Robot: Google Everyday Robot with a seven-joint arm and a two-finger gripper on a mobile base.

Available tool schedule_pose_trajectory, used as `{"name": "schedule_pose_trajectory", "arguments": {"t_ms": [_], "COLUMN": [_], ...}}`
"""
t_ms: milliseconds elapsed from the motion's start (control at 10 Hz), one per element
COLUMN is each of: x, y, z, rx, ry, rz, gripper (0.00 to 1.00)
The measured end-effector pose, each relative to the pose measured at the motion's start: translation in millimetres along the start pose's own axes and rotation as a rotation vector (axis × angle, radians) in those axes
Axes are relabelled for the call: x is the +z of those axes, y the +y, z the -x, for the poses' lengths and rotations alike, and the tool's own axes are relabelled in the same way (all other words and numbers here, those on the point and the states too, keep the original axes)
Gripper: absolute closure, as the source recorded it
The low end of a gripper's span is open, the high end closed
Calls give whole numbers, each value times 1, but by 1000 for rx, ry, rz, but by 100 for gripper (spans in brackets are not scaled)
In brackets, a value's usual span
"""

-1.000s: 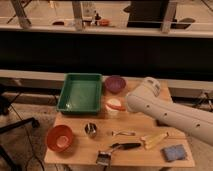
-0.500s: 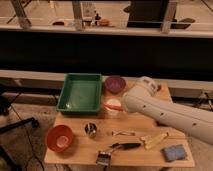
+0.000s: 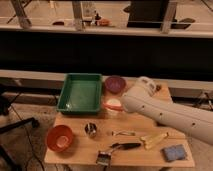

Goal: Place pepper in purple bowl

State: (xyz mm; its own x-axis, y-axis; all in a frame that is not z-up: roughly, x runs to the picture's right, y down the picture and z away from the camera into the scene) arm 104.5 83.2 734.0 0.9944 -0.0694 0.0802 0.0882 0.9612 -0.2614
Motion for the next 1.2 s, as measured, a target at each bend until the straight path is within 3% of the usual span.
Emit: {"name": "schedule_pose_trajectory", "arguments": {"t_ms": [500,1200], "x": [29,54], "y": [-41,-87], "z": [8,7], "rx": [50,80], "ry": [1,-5], "rz": [2,-43], "gripper": [100,100]}}
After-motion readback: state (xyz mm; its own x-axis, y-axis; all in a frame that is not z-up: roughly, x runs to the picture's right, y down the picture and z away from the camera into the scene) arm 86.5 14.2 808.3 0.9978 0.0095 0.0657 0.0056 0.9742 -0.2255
